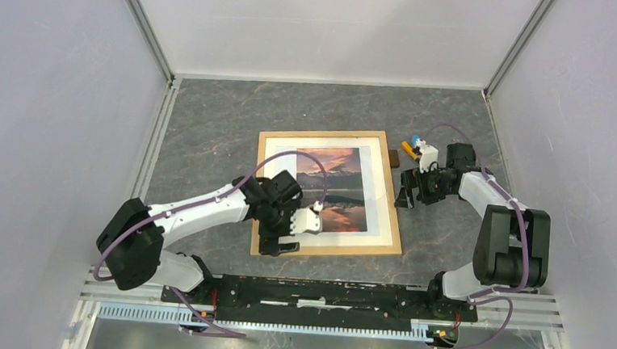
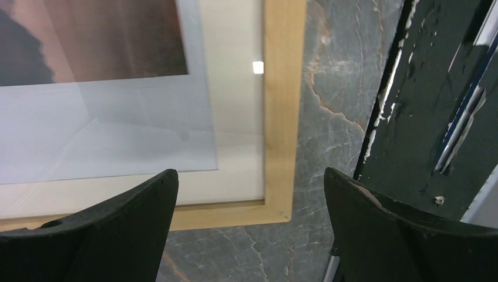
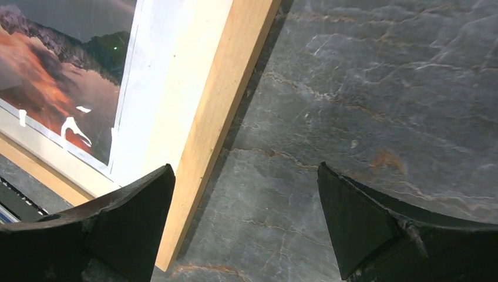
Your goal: Take the photo out of the frame
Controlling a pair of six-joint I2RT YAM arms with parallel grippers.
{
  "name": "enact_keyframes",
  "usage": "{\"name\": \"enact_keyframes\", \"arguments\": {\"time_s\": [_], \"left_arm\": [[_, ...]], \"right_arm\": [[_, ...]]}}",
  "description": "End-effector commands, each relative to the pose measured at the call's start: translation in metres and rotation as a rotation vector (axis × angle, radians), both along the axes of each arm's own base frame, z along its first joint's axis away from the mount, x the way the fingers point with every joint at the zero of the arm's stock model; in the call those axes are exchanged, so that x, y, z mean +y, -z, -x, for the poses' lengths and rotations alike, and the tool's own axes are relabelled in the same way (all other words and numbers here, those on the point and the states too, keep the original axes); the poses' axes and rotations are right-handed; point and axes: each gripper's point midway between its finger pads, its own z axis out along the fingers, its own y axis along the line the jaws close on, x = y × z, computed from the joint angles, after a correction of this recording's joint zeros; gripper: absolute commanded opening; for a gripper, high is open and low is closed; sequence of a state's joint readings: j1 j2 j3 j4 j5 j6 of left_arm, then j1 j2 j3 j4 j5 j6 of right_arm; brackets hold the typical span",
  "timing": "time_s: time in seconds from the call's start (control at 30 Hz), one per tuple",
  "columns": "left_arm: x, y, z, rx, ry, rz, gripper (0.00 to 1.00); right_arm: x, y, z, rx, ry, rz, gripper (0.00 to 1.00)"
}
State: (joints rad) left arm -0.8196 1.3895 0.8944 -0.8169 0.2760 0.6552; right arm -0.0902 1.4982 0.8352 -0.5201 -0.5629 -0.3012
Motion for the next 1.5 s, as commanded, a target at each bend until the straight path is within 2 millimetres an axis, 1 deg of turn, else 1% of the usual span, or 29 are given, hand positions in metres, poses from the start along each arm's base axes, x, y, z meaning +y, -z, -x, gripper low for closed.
{"name": "enact_keyframes", "arguments": {"time_s": [0.0,0.07,0.2,0.23,0.3,0.47,0.63,0.77,0.83,0.93,1.03,1.17,1.27,1.33,1.47], "left_arm": [[-0.004,0.004,-0.006,-0.136,0.018,0.023,1.0],[-0.002,0.012,-0.01,-0.164,0.001,0.002,1.0],[0.002,0.024,-0.025,-0.224,-0.054,-0.049,1.0],[0.005,0.026,-0.031,-0.248,-0.074,-0.064,1.0],[0.004,0.028,-0.036,-0.255,-0.102,-0.063,1.0],[0.012,0.024,-0.045,-0.241,-0.173,-0.038,0.98],[0.03,0.023,-0.062,-0.221,-0.256,-0.025,0.95],[0.039,0.019,-0.073,-0.228,-0.256,-0.011,0.95],[0.036,0.012,-0.064,-0.198,-0.195,0.024,0.99],[0.032,0.002,-0.039,-0.154,-0.071,0.072,1.0],[0.036,0.0,-0.014,-0.096,0.001,0.052,1.0],[0.039,0.005,0.003,-0.089,0.041,0.026,1.0],[0.039,0.018,0.003,-0.137,0.043,-0.031,1.0],[0.039,0.025,-0.003,-0.173,0.014,-0.053,1.0],[0.038,0.029,-0.022,-0.246,-0.027,-0.08,1.0]], "right_arm": [[0.004,0.013,0.007,0.039,0.013,0.001,0.98],[0.005,0.02,0.011,0.064,0.017,-0.004,0.98],[0.009,0.03,0.015,0.104,0.02,-0.016,0.97],[0.011,0.03,0.016,0.11,0.017,-0.02,0.96],[0.014,0.033,0.019,0.123,0.006,-0.032,0.95],[0.022,0.038,0.026,0.143,-0.021,-0.047,0.92],[0.03,0.039,0.028,0.146,-0.041,-0.065,0.9],[0.032,0.038,0.028,0.148,-0.049,-0.075,0.89],[0.034,0.037,0.029,0.146,-0.055,-0.08,0.88],[0.036,0.037,0.032,0.148,-0.058,-0.086,0.88],[0.036,0.037,0.036,0.15,-0.06,-0.089,0.88],[0.038,0.038,0.041,0.154,-0.064,-0.094,0.87],[0.039,0.04,0.044,0.164,-0.064,-0.1,0.87],[0.039,0.042,0.047,0.17,-0.064,-0.102,0.87],[0.04,0.045,0.051,0.186,-0.069,-0.109,0.87]]}}
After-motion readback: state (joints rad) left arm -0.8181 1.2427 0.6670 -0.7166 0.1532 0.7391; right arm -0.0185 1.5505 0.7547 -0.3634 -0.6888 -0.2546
